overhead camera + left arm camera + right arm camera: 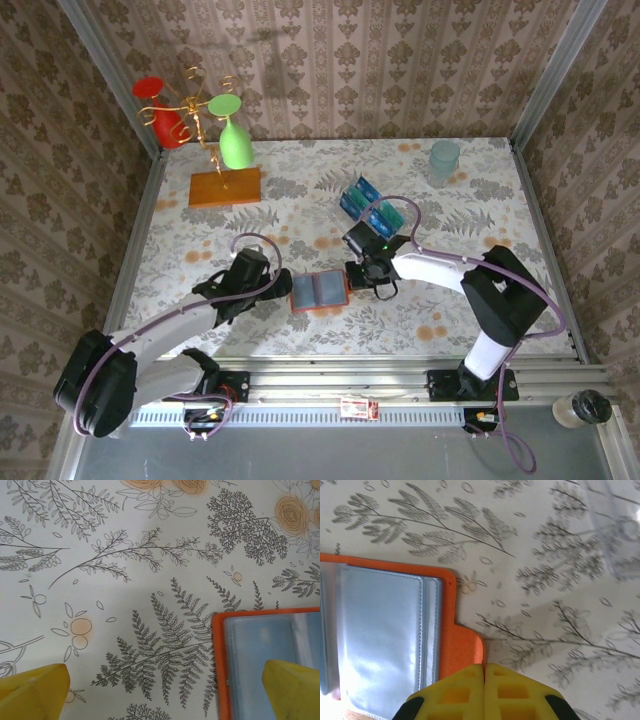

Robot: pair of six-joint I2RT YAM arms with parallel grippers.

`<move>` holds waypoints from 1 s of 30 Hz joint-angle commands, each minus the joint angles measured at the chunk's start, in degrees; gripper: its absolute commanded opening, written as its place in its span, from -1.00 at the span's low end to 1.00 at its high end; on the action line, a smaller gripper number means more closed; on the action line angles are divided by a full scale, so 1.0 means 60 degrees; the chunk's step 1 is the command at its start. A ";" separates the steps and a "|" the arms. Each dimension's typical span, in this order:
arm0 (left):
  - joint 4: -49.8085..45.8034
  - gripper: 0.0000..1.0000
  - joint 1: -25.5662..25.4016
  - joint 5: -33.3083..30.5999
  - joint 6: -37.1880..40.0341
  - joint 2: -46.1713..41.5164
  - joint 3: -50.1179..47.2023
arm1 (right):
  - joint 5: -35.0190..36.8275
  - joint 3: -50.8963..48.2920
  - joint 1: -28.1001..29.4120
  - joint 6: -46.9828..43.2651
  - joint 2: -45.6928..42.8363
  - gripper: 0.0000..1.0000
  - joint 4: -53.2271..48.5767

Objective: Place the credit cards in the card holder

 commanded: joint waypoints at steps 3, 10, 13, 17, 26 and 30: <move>0.0350 1.00 -0.0086 0.0112 -0.0023 0.0253 0.0296 | 0.0245 -0.0424 -0.0088 0.0072 -0.0540 -1.00 -0.0352; 0.0450 1.00 -0.0100 0.0173 0.0046 0.0478 0.0337 | -0.0064 -0.0154 -0.0466 -0.0215 -0.1303 -0.17 -0.0762; 0.0490 1.00 -0.0108 0.0201 0.0061 0.0553 0.0311 | -0.0176 0.0759 -0.1036 -0.0764 -0.1604 -0.11 -0.1570; 0.0624 1.00 -0.0108 0.0266 0.0057 0.0736 0.0296 | 0.0230 0.2418 -0.1839 -0.1688 -0.1479 -0.09 -0.2751; 0.0902 1.00 -0.0135 0.0494 0.0081 0.1169 0.0284 | 0.1417 0.5194 -0.2446 -0.3113 0.0279 -0.13 -0.4306; 0.1006 1.00 -0.0157 0.0535 0.0046 0.1257 0.0223 | 0.1662 0.5631 -0.2432 -0.3334 0.0878 -0.20 -0.4468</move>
